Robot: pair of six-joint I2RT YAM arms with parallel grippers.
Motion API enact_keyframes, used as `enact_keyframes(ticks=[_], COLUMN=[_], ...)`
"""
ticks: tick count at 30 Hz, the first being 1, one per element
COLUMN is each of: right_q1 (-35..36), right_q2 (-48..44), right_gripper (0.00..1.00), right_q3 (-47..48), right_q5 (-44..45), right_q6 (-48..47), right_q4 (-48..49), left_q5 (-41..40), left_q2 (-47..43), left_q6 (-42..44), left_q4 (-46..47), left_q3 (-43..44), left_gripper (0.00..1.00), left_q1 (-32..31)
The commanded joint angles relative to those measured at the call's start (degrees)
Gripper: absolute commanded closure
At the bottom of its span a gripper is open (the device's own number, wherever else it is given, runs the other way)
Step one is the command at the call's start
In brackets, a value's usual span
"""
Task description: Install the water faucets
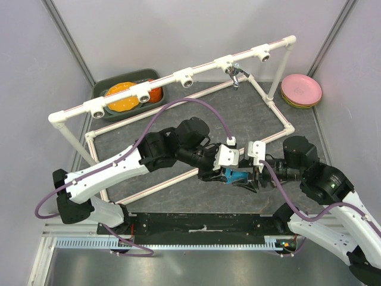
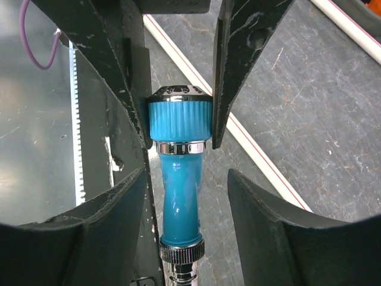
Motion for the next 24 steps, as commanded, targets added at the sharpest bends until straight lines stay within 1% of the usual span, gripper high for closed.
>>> enact_keyframes(ticks=[1, 7, 10, 11, 13, 15, 16, 18, 19, 20, 21, 23, 24], right_q1=[0.84, 1.37, 1.54, 1.63, 1.80, 1.80, 1.80, 1.80, 1.80, 1.80, 1.80, 1.80, 1.80], right_q2=[0.36, 0.36, 0.53, 0.53, 0.53, 0.18, -0.08, -0.34, -0.43, -0.52, -0.43, -0.52, -0.70], right_gripper=[0.37, 0.41, 0.48, 0.51, 0.56, 0.71, 0.86, 0.99, 1.00, 1.00, 1.00, 1.00, 1.00], right_q3=[-0.78, -1.66, -1.57, -1.57, -1.57, -1.75, -1.84, -1.93, -1.93, -2.01, -2.10, -2.37, -2.71], right_q5=[-0.64, -0.02, 0.24, 0.42, 0.77, 0.86, 0.69, 0.77, 0.95, 1.21, 1.30, 1.82, 2.09], right_q6=[-0.70, -0.44, -0.44, -0.44, -0.44, -0.35, -0.18, 0.17, 0.26, 0.70, 0.79, 1.75, 2.19], right_q4=[2.13, 2.22, 2.40, 2.40, 2.39, 2.57, 2.83, 3.27, 3.54, 3.80, 4.06, 5.11, 5.56], left_q5=[1.77, 1.41, 1.94, 1.94, 1.77, 1.68, 1.51, 0.63, 0.10, -0.69, -2.52, -5.07, -7.87], left_q2=[0.10, 0.46, 0.98, 1.16, 1.42, 1.42, 1.42, 1.34, 1.16, 0.81, 0.46, -0.68, -2.25], left_q6=[-1.48, -1.84, -2.19, -2.19, -2.36, -2.19, -2.19, -2.45, -2.54, -2.71, -2.98, -3.42, -3.77], left_q4=[2.13, 2.13, 2.13, 2.13, 2.13, 2.13, 2.13, 2.13, 2.13, 2.21, 2.56, 3.35, 3.88], left_q3=[2.95, 3.39, 3.83, 4.00, 4.01, 4.01, 3.83, 3.57, 3.48, 3.30, 3.04, 1.99, 1.38], left_gripper=[0.98, 0.98, 0.98, 0.98, 0.98, 0.98, 0.98, 0.98, 0.98, 0.94, 0.83, 0.67, 0.53], left_q1=[-0.03, -0.11, -0.03, -0.03, -0.03, -0.03, -0.03, -0.03, -0.03, -0.03, -0.03, 0.06, 0.06])
